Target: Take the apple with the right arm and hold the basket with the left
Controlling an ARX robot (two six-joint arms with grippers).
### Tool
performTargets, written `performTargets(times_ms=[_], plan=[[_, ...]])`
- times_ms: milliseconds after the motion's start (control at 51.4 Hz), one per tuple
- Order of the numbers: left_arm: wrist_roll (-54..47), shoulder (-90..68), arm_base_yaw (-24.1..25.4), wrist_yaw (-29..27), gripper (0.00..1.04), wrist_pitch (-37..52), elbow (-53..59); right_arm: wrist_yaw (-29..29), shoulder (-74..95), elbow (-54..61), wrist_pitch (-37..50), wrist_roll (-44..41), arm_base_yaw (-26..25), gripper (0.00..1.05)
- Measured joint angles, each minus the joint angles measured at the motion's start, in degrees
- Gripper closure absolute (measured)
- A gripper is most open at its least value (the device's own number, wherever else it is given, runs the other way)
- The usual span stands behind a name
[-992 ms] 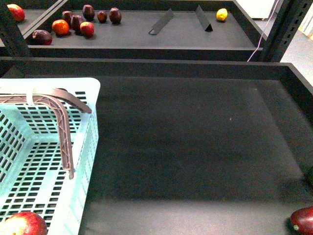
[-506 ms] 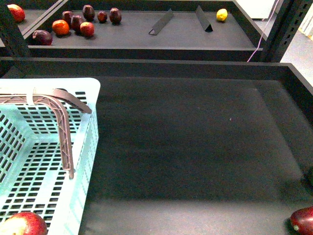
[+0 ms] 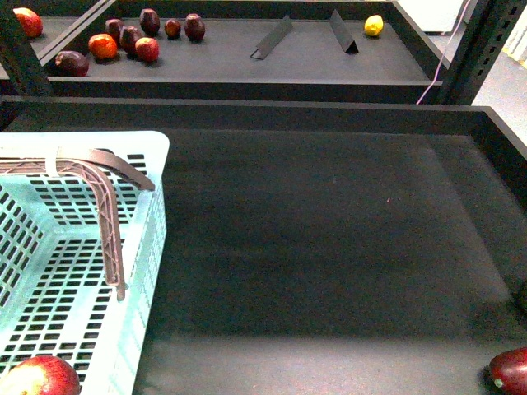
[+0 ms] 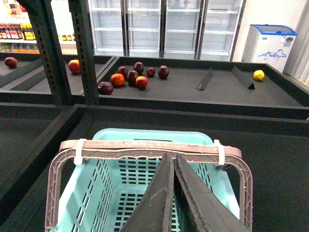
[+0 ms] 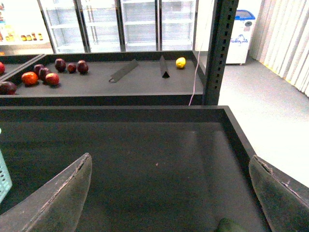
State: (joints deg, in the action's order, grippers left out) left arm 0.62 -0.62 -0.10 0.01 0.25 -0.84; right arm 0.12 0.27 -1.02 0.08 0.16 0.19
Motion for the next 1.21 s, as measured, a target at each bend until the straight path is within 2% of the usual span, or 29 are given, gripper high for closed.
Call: performTargets(times_ms=[876, 1206], plan=[[0.0, 0.3, 0.0, 0.0, 1.01, -0.2, 0.0, 0.0, 0.0, 0.0, 0.0, 0.0, 0.0, 0.09], [0.0, 0.3, 0.0, 0.0, 0.25, -0.2, 0.0, 0.0, 0.0, 0.0, 0.0, 0.0, 0.0, 0.09]])
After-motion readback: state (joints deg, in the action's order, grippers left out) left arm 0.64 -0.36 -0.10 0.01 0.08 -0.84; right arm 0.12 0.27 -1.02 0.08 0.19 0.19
